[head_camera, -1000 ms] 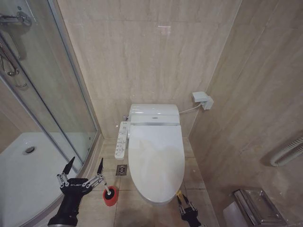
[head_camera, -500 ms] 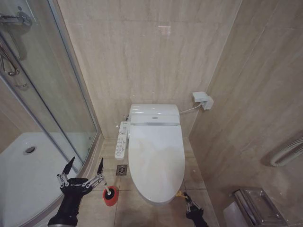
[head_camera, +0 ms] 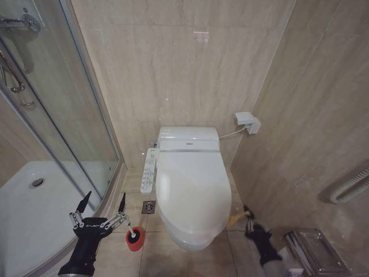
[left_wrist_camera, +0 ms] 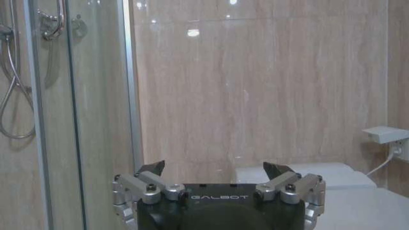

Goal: Open the toilet lid, clean the toilet bowl with a toilet brush, close the toilet lid, and flush.

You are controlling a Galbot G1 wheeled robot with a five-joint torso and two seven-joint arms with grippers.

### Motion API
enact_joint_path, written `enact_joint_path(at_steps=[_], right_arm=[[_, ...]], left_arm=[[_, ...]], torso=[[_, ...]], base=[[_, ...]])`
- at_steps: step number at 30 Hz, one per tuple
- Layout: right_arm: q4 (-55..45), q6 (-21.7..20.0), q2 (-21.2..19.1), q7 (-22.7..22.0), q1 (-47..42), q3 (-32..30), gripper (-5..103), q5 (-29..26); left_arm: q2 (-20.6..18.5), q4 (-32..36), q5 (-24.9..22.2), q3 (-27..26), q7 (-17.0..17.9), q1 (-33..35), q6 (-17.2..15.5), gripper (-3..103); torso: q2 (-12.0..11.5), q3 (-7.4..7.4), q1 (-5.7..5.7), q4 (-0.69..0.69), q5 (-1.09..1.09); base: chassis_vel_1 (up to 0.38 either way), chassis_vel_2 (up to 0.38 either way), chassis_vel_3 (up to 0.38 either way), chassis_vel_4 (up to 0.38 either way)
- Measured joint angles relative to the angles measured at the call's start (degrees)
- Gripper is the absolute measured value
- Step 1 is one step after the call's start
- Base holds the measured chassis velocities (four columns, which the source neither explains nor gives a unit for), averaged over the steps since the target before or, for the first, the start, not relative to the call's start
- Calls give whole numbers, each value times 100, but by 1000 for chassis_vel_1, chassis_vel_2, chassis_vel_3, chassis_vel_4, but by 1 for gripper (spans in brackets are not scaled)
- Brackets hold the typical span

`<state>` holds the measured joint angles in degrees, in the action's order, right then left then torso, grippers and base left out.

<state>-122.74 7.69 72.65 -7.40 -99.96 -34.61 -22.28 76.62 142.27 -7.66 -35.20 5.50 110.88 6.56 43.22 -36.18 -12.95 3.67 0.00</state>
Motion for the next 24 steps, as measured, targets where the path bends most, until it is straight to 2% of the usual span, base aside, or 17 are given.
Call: enact_joint_path(at_steps=[5, 8, 12, 16, 24], right_arm=[[-622, -376, -146, -190, 373, -200, 2, -347], [-1060, -857, -361, -389, 985, -405, 2, -850], [-1203, -1128, -476, -536, 1337, -544, 2, -1203], [-1344, -1542, -517, -793, 1838, -771, 2, -1915], [-1340, -1781, -392, -947, 2411, -794, 2, -2491]], left_arm=[[0, 0, 0, 0, 0, 0, 0, 100], [-1, 0, 0, 0, 0, 0, 0, 100], [0, 0, 0, 0, 0, 0, 0, 100], [0, 0, 0, 0, 0, 0, 0, 100], [0, 0, 0, 0, 0, 0, 0, 100]], torso=[[0, 0, 0, -1, -2], [0, 0, 0, -2, 0], [-1, 0, -1, -3, 0], [-1, -1, -2, -3, -1], [-1, 0, -2, 0, 0]], base=[[0, 0, 0, 0], [0, 0, 0, 0], [0, 0, 0, 0], [0, 0, 0, 0], [0, 0, 0, 0]])
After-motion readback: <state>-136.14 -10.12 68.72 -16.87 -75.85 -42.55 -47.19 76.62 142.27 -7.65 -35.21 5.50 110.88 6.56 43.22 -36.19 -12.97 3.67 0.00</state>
